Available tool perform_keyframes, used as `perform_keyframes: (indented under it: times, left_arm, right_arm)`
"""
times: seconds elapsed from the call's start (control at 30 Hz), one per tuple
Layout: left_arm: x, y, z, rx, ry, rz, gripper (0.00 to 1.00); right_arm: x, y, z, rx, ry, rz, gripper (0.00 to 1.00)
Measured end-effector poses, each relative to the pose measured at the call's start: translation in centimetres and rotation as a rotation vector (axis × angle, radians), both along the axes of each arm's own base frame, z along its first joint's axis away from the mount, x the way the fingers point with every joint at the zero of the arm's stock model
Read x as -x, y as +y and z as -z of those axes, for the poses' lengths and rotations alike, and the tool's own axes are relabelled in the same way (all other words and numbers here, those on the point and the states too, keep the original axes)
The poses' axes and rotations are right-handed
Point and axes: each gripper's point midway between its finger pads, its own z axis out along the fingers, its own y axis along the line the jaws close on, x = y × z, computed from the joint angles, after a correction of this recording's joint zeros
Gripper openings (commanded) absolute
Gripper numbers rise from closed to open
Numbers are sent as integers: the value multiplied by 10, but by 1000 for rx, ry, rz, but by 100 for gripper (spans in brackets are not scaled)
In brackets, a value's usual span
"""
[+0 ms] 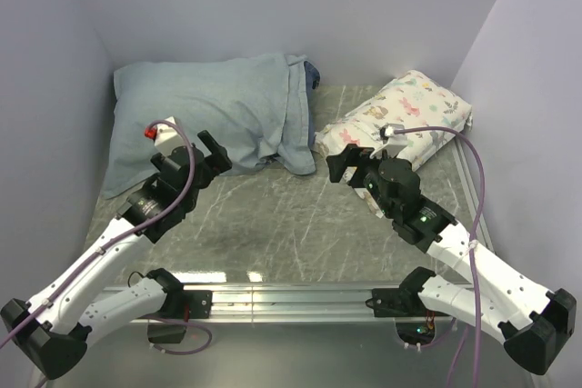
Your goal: Remove the pillowcase from the pillow
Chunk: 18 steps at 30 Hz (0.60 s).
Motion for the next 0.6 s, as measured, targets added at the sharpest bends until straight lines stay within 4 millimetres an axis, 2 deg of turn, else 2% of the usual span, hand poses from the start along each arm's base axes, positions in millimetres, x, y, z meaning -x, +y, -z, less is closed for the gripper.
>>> perform_keyframes:
  times: [0.17, 0.47, 0.6]
  left_arm:
    - [-2, -1, 6, -13, 19, 2, 99]
    - [-1, -8, 3, -1, 11, 37, 99]
    - [-5, -10, 4, 1, 12, 37, 99]
  right_arm:
    - [0, 1, 0, 9, -2, -9, 100]
    - [1, 0, -2, 6, -9, -9, 100]
    - [-1, 4, 3, 20, 7, -24, 100]
